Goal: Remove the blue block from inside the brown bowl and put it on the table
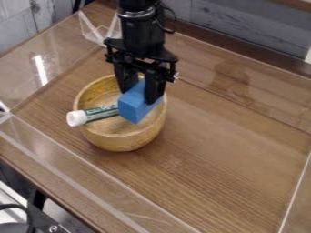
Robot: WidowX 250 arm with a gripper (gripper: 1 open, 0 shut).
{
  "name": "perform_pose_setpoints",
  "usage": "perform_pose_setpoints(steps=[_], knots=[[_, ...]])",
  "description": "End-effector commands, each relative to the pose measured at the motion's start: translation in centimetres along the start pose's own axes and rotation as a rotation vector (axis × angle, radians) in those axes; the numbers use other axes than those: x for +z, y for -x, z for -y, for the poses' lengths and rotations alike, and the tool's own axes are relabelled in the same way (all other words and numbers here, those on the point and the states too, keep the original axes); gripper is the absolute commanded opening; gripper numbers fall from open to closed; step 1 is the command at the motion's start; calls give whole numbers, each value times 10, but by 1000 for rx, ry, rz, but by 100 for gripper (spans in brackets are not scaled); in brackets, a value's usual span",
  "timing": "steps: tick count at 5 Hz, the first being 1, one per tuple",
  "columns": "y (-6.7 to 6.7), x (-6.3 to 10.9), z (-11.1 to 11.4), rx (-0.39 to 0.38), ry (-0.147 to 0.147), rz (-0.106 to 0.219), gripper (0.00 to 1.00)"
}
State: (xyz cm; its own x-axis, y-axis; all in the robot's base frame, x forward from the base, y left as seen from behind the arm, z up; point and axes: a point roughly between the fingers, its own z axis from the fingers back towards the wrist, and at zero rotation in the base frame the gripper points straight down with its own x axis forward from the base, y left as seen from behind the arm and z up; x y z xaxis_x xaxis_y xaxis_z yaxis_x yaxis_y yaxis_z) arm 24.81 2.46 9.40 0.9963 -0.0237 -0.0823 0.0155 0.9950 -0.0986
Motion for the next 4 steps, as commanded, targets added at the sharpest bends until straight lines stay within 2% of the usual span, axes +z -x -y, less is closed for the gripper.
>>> perform_pose_setpoints(steps=[1, 4], knots=[[-10, 23, 4, -9, -13, 87, 0], [-11, 24, 10, -20, -12, 90, 0]])
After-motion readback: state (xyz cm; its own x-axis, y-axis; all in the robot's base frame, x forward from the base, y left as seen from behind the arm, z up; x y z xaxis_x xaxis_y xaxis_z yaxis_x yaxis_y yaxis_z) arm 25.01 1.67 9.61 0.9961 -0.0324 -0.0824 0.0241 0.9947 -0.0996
